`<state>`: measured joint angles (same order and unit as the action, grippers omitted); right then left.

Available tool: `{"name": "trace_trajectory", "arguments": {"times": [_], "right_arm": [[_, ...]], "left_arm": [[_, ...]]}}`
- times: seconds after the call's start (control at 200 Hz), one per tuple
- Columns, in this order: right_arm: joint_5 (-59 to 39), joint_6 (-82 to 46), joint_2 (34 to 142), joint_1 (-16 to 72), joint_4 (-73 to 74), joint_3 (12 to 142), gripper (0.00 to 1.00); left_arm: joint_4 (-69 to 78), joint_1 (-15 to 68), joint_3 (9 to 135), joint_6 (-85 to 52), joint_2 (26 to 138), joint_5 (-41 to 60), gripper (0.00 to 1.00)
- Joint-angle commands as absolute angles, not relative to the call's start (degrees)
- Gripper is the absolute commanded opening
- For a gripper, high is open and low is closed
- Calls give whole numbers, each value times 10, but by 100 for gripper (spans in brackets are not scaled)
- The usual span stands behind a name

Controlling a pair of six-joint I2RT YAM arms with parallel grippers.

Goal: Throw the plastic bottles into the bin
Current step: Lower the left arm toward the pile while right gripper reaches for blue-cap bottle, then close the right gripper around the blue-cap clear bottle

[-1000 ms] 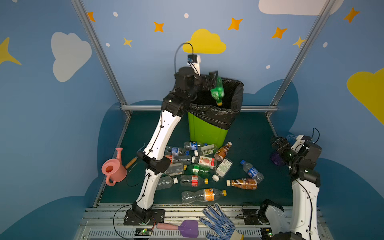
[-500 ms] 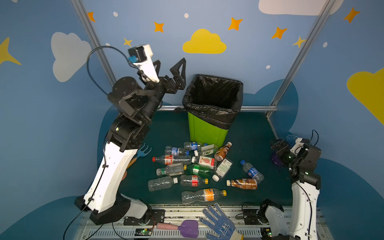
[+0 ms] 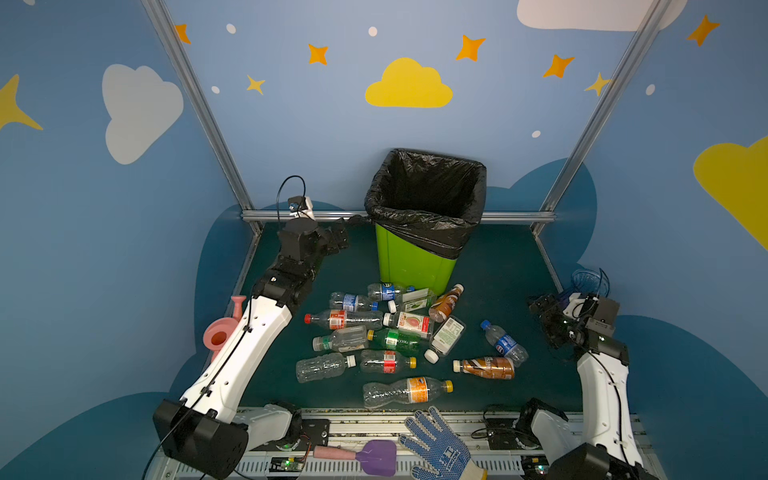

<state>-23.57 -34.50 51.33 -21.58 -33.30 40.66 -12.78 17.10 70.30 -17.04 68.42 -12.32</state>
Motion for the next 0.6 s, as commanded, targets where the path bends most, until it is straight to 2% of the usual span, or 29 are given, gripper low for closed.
{"name": "trace_trajectory", "arguments": {"times": [0.0,0.19,0.305,0.415,0.596], "right_arm": [[-211,-304,521,-184,-371,398,98],[-195,-273,551,-129,-388,388,95],[-169,-267,580,-66,-396,389,91],[-133,-262,609,-13,-410,396,91],[-84,-255,640,21,-424,400,92]], "left_arm": [[-126,158,671,-220,639,-114,100],[-155,124,600,-258,614,-96,100],[-160,114,566,-275,603,-85,100],[-163,108,548,-283,594,-78,100],[-163,102,535,-288,586,-71,100]]}}
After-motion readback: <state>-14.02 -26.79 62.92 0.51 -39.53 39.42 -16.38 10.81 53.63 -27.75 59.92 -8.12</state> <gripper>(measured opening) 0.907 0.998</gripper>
